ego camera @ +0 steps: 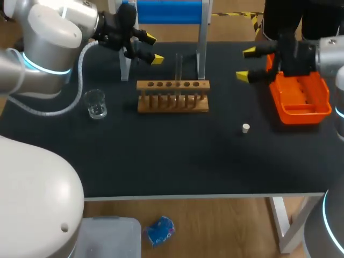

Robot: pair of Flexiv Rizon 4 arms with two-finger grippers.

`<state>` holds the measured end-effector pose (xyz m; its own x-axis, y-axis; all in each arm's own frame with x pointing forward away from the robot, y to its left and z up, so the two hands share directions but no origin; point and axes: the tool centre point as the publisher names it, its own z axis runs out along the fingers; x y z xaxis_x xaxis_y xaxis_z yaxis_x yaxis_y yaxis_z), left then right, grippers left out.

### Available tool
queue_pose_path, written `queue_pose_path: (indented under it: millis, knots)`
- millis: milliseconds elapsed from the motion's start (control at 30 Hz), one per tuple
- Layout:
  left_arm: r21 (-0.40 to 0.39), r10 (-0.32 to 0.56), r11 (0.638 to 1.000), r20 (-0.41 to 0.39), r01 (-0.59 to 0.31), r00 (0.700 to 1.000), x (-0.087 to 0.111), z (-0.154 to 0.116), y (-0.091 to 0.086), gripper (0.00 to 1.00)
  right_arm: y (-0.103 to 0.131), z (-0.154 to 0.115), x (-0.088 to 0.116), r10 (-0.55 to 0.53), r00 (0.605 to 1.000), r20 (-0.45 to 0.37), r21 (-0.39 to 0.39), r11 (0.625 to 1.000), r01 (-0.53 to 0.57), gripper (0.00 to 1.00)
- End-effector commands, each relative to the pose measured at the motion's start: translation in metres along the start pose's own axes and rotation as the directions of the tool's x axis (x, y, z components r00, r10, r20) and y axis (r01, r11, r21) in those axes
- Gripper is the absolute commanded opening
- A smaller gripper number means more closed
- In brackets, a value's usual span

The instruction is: Invert the test tube, pick up the pipette, mount the tip to pipette, aspirate from beaker and dispense into the tube, eject the tip, return the pipette, and cap with the stopper.

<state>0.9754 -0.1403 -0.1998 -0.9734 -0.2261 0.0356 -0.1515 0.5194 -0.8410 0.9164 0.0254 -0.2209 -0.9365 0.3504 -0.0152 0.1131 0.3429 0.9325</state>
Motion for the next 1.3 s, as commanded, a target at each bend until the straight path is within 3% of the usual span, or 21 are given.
queue_pose_path:
  millis: [33, 600, 1067, 1300]
  knots:
    - [-0.004, -0.004, 1.0, -0.067, 0.003, 0.998, -0.008, 0.01, 0.002, 1.0, -0.017, -0.029, 0.024, 0.006, 0.999, 0.035, 0.006, 1.0, -0.006, 1.0]
    - [-0.004, 0.02, 1.0, -0.036, -0.02, 0.999, -0.015, 0.033, 0.005, 1.0, -0.105, -0.04, 0.05, 0.131, 0.985, 0.111, 0.138, 0.98, -0.146, 1.0]
    - [-0.026, 0.022, 0.999, -0.012, -0.022, 1.0, -0.02, 0.046, 0.008, 1.0, -0.138, -0.039, 0.05, 0.15, 0.979, 0.136, 0.201, 0.964, -0.175, 1.0]
    - [-0.025, 0.016, 1.0, -0.004, -0.016, 1.0, -0.022, 0.052, 0.011, 1.0, -0.138, -0.039, 0.05, 0.15, 0.979, 0.136, 0.201, 0.964, -0.175, 1.0]
